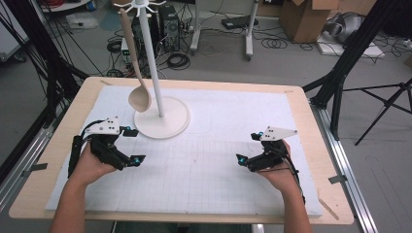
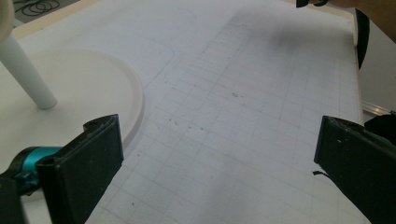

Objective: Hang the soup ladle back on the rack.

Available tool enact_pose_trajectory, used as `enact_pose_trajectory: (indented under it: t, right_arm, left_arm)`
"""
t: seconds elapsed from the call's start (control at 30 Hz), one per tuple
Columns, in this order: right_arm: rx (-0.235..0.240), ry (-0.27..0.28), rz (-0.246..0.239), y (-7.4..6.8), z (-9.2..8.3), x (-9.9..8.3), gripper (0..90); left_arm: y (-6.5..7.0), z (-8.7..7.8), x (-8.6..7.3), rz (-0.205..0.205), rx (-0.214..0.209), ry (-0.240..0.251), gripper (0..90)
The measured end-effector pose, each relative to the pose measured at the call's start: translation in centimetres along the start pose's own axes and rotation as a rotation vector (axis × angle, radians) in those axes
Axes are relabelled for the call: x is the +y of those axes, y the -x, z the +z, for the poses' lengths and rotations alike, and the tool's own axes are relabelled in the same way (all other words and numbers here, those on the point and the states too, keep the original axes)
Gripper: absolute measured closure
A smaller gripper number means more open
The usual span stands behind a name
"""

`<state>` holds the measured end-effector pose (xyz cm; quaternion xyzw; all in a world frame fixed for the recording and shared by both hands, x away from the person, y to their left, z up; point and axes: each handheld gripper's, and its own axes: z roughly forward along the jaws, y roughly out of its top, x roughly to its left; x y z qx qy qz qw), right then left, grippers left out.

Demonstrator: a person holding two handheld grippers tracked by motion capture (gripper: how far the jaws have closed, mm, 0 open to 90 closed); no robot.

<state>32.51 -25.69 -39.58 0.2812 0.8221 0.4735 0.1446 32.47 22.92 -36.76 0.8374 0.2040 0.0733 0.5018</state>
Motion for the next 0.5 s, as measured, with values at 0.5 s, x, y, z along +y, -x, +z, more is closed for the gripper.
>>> enact_pose_trajectory:
  t: [0.5]
  right_arm:
    - [0.005, -0.008, 0.000, -0.07, 0.18, -0.01, 0.6]
  left_arm:
    - [-0.57, 0.23, -0.51, -0.029, 0.002, -0.014, 1.7]
